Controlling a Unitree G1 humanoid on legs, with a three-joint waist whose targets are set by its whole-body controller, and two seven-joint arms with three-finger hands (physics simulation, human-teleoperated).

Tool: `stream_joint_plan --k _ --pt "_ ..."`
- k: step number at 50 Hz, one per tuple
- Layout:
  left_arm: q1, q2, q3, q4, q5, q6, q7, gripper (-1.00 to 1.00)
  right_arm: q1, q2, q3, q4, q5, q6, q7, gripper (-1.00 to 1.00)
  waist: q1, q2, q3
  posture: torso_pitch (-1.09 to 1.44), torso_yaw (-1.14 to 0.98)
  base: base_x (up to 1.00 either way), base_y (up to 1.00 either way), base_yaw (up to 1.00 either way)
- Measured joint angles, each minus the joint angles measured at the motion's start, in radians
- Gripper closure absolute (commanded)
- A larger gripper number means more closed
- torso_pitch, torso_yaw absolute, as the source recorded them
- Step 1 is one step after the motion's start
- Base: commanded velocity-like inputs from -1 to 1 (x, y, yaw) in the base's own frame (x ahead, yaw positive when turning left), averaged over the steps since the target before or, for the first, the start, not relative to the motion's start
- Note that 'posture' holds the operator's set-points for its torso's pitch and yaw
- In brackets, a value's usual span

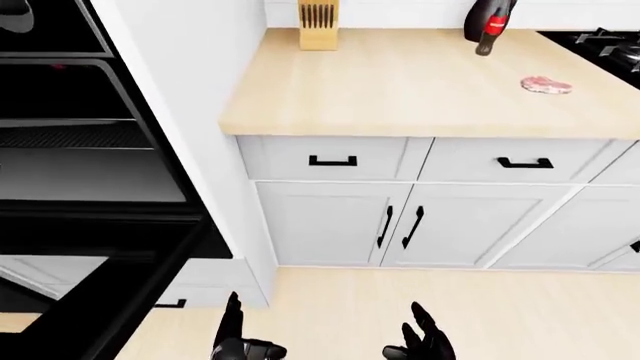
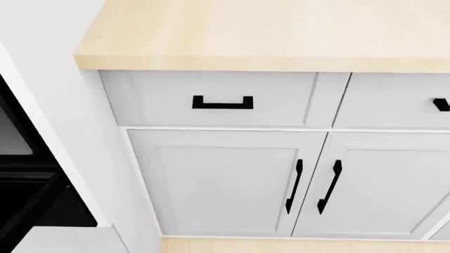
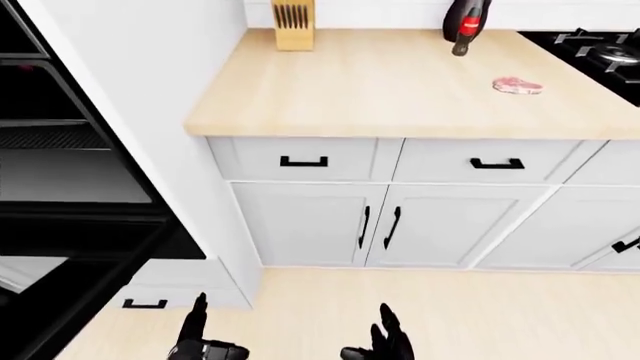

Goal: Close the oven door.

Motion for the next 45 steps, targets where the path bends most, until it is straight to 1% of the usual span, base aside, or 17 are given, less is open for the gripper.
stream_joint_plan --k 3,5,7,14,24,33,42,45 --pt "0.000 -0.002 -0.001 0.000 0.001 -0.002 0.000 -1.00 -0.002 -0.001 0.001 -0.003 -0.001 -0.003 0.001 -1.00 0.000 0.000 -0.005 0.00 0.00 0.00 0.00 0.04" --pt "0.001 -0.006 -0.002 0.005 0.001 0.000 -0.003 -1.00 0.003 -0.003 -0.001 0.001 -0.001 -0.002 0.000 -1.00 0.007 0.002 -0.010 0.00 0.00 0.00 0.00 0.20" --pt "0.003 -0.005 -0.002 0.006 0.002 0.000 -0.004 -1.00 0.005 -0.002 -0.001 0.004 -0.001 -0.002 0.000 -1.00 0.013 0.003 -0.011 0.00 0.00 0.00 0.00 0.25" --pt "0.004 0.002 0.001 0.003 -0.001 0.001 0.003 -1.00 0.000 0.003 0.002 -0.002 -0.003 -0.008 0.008 -1.00 0.030 0.003 0.000 0.00 0.00 0.00 0.00 0.25" --pt "0.005 -0.003 -0.001 0.005 0.001 0.004 -0.001 -1.00 0.006 0.000 -0.001 0.002 0.002 -0.009 0.008 -1.00 0.029 0.006 0.013 0.00 0.00 0.00 0.00 0.25" --pt "0.011 0.002 0.005 0.007 0.002 0.020 -0.004 -1.00 0.005 0.004 0.003 0.002 -0.001 -0.010 0.013 -1.00 0.037 -0.003 0.021 0.00 0.00 0.00 0.00 0.25" --pt "0.006 -0.005 0.003 0.004 0.005 0.020 -0.008 -1.00 0.006 -0.002 0.000 0.001 0.001 -0.009 0.007 -1.00 0.030 0.009 0.020 0.00 0.00 0.00 0.00 0.34" --pt "0.008 0.002 0.007 0.004 0.005 0.023 -0.006 -1.00 0.002 0.003 0.003 0.000 0.000 -0.010 0.010 -1.00 0.035 0.005 0.019 0.00 0.00 0.00 0.00 0.37"
